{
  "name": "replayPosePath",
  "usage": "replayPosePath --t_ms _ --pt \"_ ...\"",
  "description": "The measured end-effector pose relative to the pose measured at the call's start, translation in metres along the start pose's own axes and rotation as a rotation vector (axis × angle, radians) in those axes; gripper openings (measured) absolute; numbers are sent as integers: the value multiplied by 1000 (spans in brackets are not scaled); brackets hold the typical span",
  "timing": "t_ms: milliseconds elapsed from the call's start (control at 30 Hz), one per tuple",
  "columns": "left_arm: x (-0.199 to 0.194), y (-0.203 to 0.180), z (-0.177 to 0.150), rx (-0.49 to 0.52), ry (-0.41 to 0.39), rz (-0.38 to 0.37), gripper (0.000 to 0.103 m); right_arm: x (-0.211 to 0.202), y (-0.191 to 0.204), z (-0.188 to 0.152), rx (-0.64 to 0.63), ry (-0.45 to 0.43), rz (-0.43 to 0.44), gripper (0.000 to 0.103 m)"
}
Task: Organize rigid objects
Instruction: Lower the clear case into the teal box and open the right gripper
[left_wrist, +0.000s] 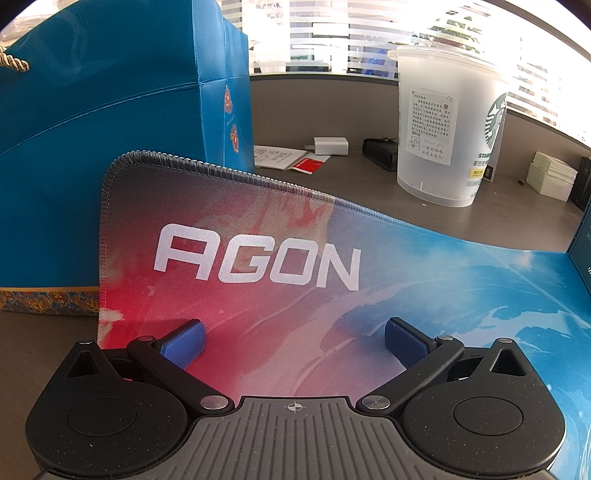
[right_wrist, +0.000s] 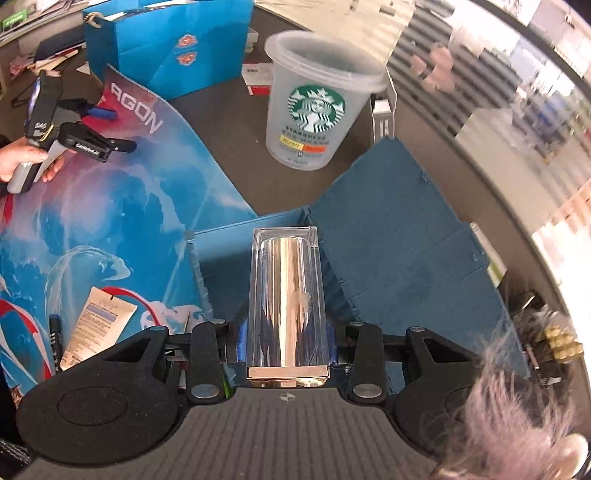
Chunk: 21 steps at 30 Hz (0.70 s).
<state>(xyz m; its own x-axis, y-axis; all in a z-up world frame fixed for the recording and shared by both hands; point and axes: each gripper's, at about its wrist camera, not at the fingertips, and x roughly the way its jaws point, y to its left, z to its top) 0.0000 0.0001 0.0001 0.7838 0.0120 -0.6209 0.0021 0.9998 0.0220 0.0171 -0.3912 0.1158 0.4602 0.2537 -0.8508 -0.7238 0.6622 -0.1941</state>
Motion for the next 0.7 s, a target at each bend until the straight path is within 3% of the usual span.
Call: replayPosePath --t_ms 700 --pt "0 0 0 0 0 0 103 66 -17 -9 -2 46 101 35"
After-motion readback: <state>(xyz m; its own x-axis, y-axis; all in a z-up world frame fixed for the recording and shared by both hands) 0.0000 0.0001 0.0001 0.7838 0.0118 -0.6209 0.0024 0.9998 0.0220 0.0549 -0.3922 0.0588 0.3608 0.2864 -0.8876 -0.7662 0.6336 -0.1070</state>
